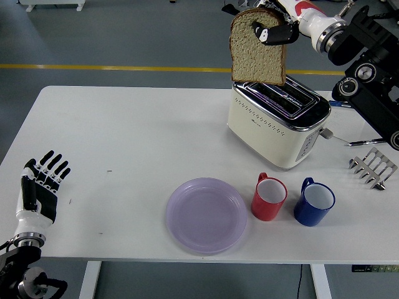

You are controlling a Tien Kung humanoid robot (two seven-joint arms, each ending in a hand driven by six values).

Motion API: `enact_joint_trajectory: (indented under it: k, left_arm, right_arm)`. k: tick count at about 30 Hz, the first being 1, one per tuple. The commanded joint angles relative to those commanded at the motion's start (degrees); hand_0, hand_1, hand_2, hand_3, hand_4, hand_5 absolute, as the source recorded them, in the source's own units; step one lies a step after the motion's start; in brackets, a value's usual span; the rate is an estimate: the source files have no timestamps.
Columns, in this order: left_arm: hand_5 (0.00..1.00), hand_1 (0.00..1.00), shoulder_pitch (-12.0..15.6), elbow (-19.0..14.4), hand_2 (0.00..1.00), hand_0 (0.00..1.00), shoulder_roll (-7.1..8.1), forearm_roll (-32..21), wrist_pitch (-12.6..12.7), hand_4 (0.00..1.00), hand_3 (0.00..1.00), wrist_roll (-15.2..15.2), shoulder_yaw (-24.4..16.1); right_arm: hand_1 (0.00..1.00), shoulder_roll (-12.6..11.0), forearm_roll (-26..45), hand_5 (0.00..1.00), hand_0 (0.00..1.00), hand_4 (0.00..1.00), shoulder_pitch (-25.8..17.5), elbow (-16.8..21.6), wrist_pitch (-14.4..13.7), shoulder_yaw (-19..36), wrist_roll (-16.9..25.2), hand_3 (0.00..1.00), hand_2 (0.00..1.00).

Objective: Push plate across desktop,pick up the break from the machine,place the break in the plate

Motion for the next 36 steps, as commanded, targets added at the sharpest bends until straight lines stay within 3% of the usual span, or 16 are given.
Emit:
enact_joint_trajectory:
  k: [6, 10, 17, 24, 36]
  left_arm:
    - [0.998, 0.747, -0.02, 0.13, 0.782, 0.774, -0.14, 0.04, 0.07, 0.518, 0.751, 0.00, -0.02]
    - [0.998, 0.747, -0.16, 0.31, 0.782, 0.774, -0.23, 0.09, 0.08, 0.518, 0.751, 0.02, 0.04]
    - [0.998, 0.747, -0.66, 0.39, 0.782, 0.774, -0.34, 0.21, 0.06, 0.517, 0.752, 0.03, 0.48]
    - [0.998, 0.746, -0.67, 0.54, 0.782, 0.774, -0.52, 0.25, 0.10, 0.517, 0.752, 0.03, 0.52]
    - [0.998, 0.746, -0.67, 0.52, 0.782, 0.774, -0.56, 0.17, 0.14, 0.513, 0.752, 0.07, 0.79]
  right_arm:
    - [0.279, -1.05, 14.52, 0.002, 0.292, 0.352, -4.81, 6.59, -2.88, -5.53, -1.03, 0.396, 0.353]
    - [0.279, 0.13, 24.21, 0.002, 0.292, 0.352, -8.60, 9.74, -4.38, -10.04, 0.55, 0.396, 0.353]
    - [0.280, 2.83, 39.17, 0.002, 0.299, 0.364, -13.78, 8.44, -5.40, -16.28, 4.10, 0.399, 0.354]
    - [0.282, 5.24, 35.29, 0.002, 0.309, 0.375, -16.18, 2.74, -6.44, -21.05, 8.13, 0.400, 0.359]
    - [0.330, 7.95, 22.38, 0.002, 0.326, 0.365, -17.76, -5.23, -10.73, -24.79, 20.87, 0.415, 0.381]
